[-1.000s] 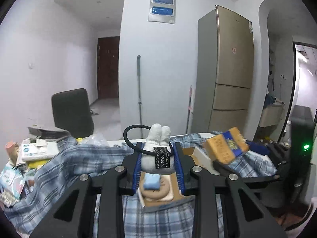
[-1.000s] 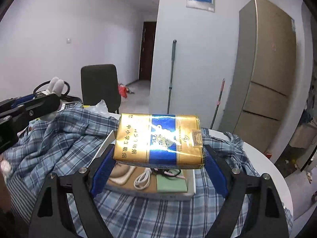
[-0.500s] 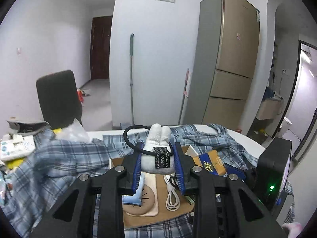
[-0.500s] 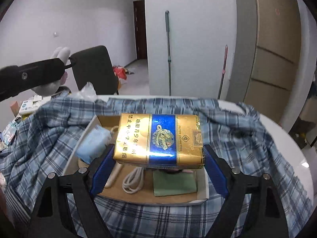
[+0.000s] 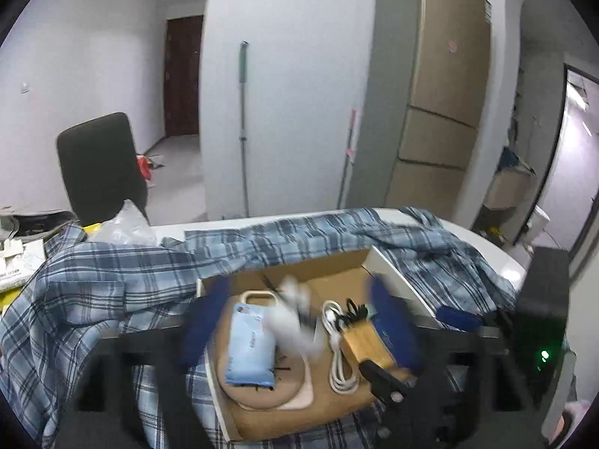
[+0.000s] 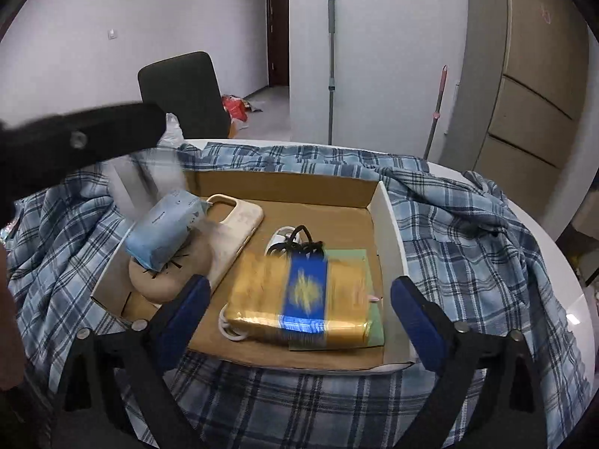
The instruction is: Organize soft objects
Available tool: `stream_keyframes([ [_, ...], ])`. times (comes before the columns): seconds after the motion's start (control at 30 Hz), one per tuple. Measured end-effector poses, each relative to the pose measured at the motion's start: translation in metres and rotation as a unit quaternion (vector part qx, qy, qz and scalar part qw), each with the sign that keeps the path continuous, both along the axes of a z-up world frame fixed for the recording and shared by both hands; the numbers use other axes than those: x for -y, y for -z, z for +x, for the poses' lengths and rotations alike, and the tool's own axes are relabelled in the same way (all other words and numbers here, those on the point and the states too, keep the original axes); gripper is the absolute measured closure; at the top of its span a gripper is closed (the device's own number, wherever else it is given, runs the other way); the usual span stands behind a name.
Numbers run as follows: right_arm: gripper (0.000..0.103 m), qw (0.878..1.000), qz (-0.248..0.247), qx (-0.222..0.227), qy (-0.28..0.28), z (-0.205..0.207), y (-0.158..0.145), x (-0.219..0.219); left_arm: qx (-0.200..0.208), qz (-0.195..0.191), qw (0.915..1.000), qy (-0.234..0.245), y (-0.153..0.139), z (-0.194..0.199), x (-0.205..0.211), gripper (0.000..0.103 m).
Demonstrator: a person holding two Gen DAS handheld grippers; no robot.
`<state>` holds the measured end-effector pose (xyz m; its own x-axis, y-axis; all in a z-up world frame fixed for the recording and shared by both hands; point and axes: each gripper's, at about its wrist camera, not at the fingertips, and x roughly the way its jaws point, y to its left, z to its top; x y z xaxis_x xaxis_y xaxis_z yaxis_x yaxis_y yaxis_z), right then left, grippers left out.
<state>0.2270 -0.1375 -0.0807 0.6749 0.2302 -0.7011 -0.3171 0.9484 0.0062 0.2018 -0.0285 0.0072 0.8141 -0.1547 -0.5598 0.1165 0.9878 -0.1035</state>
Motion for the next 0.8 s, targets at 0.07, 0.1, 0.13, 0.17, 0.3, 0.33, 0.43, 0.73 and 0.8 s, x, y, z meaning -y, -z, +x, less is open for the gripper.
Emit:
stream_keyframes([
  [0.07, 0.006, 1.0, 0.004, 0.001, 0.002, 0.0, -0.002, 0.002, 0.01, -0.004, 0.9998, -0.015, 0.001, 0.0, -0.003, 0.015],
  [0.1, 0.005, 1.0, 0.006, 0.002, 0.003, -0.001, -0.003, 0.003, 0.005, -0.002, 0.9998, -0.018, 0.002, 0.002, -0.005, 0.015],
  [0.13, 0.005, 1.0, 0.009, 0.003, 0.004, -0.001, -0.004, 0.005, 0.001, -0.003, 0.9998, -0.018, 0.002, 0.003, -0.007, 0.015],
  [0.17, 0.005, 1.0, 0.011, 0.004, 0.005, -0.001, -0.005, 0.006, -0.001, -0.009, 0.9998, -0.016, 0.002, 0.004, -0.008, 0.015],
  [0.3, 0.005, 1.0, 0.022, 0.009, 0.009, -0.001, -0.011, 0.011, -0.003, -0.014, 0.9998, -0.017, 0.002, 0.004, -0.011, 0.015],
  [0.33, 0.005, 1.0, 0.023, 0.011, 0.01, -0.001, -0.012, 0.012, 0.001, -0.011, 0.9998, -0.016, 0.0, 0.003, -0.01, 0.015],
  [0.43, 0.005, 1.0, 0.017, 0.024, 0.011, -0.005, -0.02, 0.012, 0.018, -0.003, 0.9998, -0.01, -0.006, -0.004, -0.005, 0.015],
  [0.73, 0.005, 0.99, 0.044, 0.131, 0.031, -0.049, -0.077, 0.025, 0.145, 0.012, 0.989, -0.025, -0.054, -0.069, -0.007, 0.015],
  [0.8, 0.005, 0.985, 0.049, 0.162, 0.035, -0.064, -0.087, 0.029, 0.174, 0.017, 0.9839, -0.036, -0.063, -0.09, -0.013, 0.015],
])
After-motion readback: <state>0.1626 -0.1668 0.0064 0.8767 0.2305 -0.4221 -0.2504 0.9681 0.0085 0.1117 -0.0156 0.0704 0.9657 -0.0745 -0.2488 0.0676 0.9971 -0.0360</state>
